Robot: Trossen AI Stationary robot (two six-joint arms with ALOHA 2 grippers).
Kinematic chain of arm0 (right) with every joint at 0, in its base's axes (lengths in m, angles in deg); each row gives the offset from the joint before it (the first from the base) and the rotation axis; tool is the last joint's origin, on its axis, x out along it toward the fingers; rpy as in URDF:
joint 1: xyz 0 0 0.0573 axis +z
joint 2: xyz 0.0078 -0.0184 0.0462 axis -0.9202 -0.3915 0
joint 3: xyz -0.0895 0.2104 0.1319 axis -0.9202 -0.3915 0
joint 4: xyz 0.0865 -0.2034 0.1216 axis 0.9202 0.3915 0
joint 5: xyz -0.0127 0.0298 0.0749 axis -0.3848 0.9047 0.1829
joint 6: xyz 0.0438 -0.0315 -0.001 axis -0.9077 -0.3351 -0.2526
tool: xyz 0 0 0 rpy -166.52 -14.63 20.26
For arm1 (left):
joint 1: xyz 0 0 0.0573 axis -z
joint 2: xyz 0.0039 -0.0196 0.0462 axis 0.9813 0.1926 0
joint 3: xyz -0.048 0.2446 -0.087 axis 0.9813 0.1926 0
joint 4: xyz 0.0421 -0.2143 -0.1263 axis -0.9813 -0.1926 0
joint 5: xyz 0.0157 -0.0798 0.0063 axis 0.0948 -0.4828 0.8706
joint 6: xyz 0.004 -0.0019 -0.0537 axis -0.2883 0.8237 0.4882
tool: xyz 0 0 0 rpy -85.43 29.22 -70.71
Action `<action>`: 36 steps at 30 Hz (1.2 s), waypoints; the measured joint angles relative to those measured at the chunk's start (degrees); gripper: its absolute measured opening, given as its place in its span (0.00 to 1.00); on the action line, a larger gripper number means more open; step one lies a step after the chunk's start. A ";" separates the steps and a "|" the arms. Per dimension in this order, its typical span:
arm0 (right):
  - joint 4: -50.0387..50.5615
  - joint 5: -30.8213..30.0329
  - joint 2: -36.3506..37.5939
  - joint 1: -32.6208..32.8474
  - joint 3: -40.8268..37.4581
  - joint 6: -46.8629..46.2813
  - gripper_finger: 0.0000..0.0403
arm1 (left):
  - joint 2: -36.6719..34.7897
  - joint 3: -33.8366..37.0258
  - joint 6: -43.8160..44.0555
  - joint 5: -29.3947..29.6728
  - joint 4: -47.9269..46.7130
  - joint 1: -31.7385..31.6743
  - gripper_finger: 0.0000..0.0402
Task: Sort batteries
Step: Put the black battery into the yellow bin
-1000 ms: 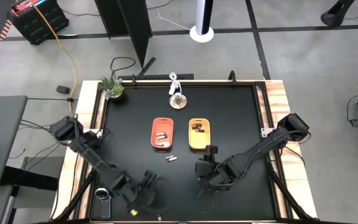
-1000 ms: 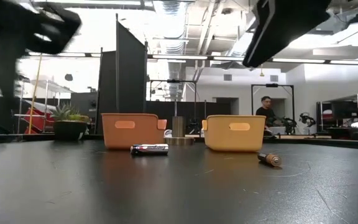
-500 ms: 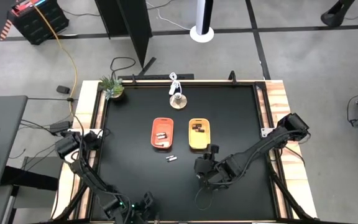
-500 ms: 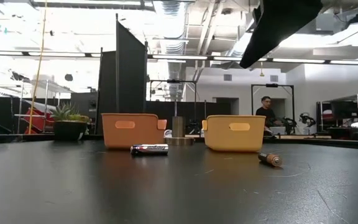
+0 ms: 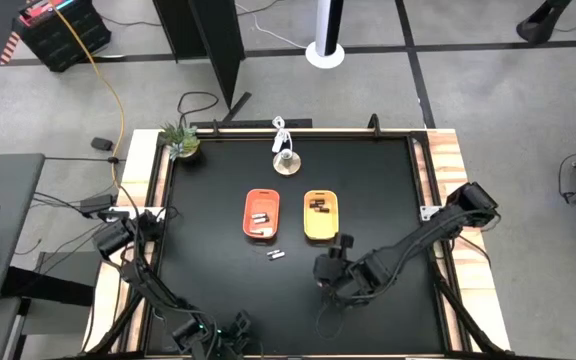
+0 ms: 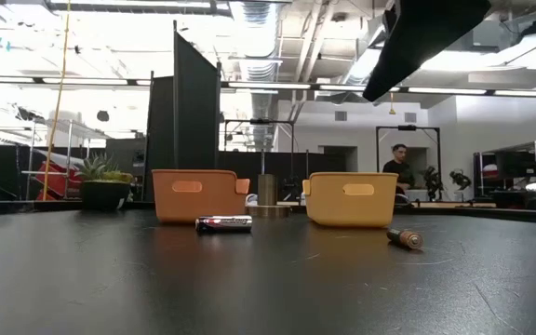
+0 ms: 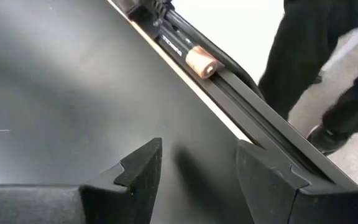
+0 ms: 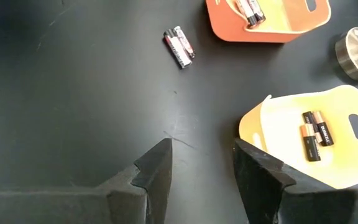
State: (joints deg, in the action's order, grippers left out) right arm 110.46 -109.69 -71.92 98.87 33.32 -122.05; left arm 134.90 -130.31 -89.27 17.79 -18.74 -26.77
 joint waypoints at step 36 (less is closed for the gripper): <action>-16.14 -0.10 -2.43 9.95 0.11 4.19 0.45 | -0.67 0.35 -1.70 -5.37 5.54 -0.29 0.48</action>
State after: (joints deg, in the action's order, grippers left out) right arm 94.31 -109.79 -74.36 108.82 33.43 -117.86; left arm 134.23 -129.96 -90.97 12.42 -13.20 -27.06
